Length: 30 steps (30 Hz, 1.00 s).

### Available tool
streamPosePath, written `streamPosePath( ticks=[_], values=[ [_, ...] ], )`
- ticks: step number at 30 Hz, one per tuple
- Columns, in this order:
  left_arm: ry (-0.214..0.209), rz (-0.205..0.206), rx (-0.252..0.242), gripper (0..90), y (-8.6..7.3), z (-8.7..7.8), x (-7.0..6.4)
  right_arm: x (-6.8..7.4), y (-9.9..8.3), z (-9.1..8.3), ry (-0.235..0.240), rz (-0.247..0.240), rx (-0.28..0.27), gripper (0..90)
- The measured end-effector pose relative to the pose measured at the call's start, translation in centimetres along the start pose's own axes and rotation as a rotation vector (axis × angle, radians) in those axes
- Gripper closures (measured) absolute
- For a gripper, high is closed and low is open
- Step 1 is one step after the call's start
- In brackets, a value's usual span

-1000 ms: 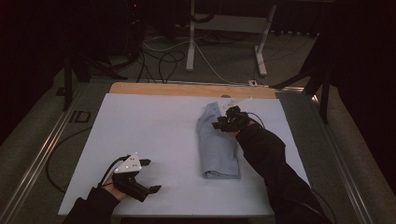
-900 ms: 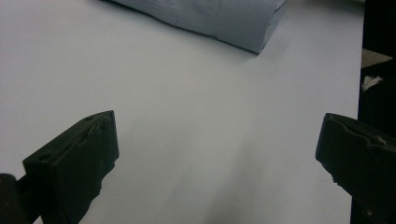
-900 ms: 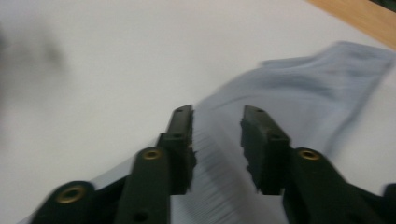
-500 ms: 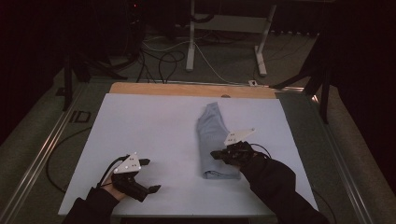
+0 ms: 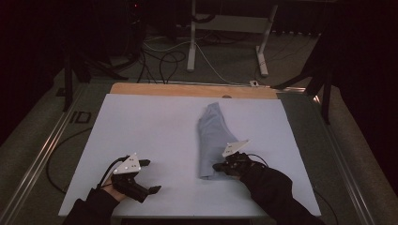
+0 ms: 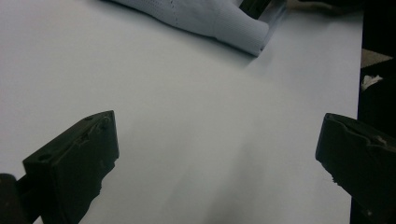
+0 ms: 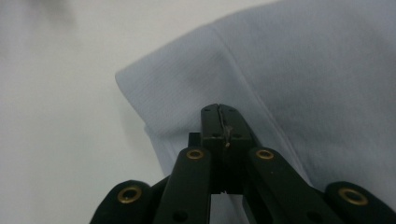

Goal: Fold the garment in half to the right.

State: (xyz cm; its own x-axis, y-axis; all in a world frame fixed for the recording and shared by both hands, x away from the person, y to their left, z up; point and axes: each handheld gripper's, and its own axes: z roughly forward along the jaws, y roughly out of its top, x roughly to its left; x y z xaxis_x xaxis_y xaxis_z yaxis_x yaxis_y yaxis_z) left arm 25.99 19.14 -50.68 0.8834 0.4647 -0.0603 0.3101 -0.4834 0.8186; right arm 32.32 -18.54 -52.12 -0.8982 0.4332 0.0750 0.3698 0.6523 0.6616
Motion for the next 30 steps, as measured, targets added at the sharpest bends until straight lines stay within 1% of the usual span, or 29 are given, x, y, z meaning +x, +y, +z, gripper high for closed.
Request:
streamPosePath(
  ticks=[1,4,5,6,10,11,12,13,14,15,19,20,22,23,24,26,27,28,29,30],
  values=[
    [0.000,0.000,0.000,0.4,0.0,0.0,0.0,-0.1,-0.3,-0.1,-0.006,-0.023,0.013,90.0],
    [0.001,-0.001,-0.003,0.4,0.0,-0.1,0.0,-0.1,-1.3,-0.6,0.009,0.004,-0.008,90.0],
    [0.000,0.000,-0.004,0.4,0.0,0.0,0.0,-0.1,-1.3,-0.6,0.009,0.004,-0.008,90.0],
    [0.001,0.000,-0.004,0.4,0.1,-0.1,-0.1,0.0,-1.5,-0.8,0.010,0.018,-0.017,90.0],
    [0.000,0.006,-0.004,0.5,0.1,-0.1,-0.1,0.0,-1.6,-0.8,0.010,0.018,-0.016,90.0],
    [-0.001,0.006,-0.006,0.4,0.1,-0.1,-0.1,0.0,-1.6,-0.8,0.005,0.001,-0.016,90.0],
    [-0.001,0.004,-0.008,0.5,0.1,-0.1,-0.1,0.1,-1.4,-0.9,0.002,0.017,-0.011,90.0],
    [0.001,0.004,-0.006,0.5,0.1,-0.1,-0.1,-0.1,-1.4,-0.9,0.005,0.005,-0.018,90.0],
    [0.002,0.006,-0.007,0.4,0.1,-0.2,-0.1,-0.1,-1.4,-1.0,-0.006,0.013,-0.035,89.5],
    [0.002,0.006,-0.008,0.5,0.1,-0.2,-0.1,-0.1,-1.5,-1.5,-0.013,-0.001,-0.049,78.2],
    [0.002,0.003,-0.009,0.4,0.0,-0.3,0.0,-0.2,-2.1,-2.9,-0.005,0.005,-0.070,73.9],
    [0.001,0.005,-0.008,0.4,0.0,-0.3,-0.1,-0.2,-2.5,-3.2,-0.011,-0.003,-0.066,73.0],
    [-0.002,0.005,-0.009,0.4,0.1,-0.3,-0.1,0.0,-3.2,-3.3,-0.025,-0.012,-0.043,70.3],
    [-0.001,0.004,-0.008,0.4,0.1,-0.3,-0.1,0.2,-3.5,-3.3,-0.034,-0.015,-0.040,68.5],
    [-0.001,0.006,-0.008,0.5,0.1,-0.2,-0.1,0.3,-3.8,-3.4,-0.039,-0.028,-0.037,67.9],
    [-0.002,0.011,-0.005,0.4,0.1,-0.2,-0.1,0.6,-4.2,-3.4,-0.077,-0.058,-0.017,72.1],
    [-0.003,0.009,-0.008,0.5,0.1,-0.2,-0.1,0.5,-4.3,-3.6,-0.097,-0.103,0.001,75.3],
    [-0.002,0.007,-0.010,0.4,0.1,-0.2,-0.1,0.7,-4.2,-3.5,-0.108,-0.092,-0.002,79.2],
    [-0.002,0.007,-0.008,0.4,0.1,-0.2,-0.1,0.6,-4.2,-3.5,-0.120,-0.097,0.000,82.7],
    [-0.003,0.009,-0.008,0.4,0.1,-0.2,-0.1,0.5,-4.2,-3.5,-0.127,-0.090,0.000,85.8]
  ],
)
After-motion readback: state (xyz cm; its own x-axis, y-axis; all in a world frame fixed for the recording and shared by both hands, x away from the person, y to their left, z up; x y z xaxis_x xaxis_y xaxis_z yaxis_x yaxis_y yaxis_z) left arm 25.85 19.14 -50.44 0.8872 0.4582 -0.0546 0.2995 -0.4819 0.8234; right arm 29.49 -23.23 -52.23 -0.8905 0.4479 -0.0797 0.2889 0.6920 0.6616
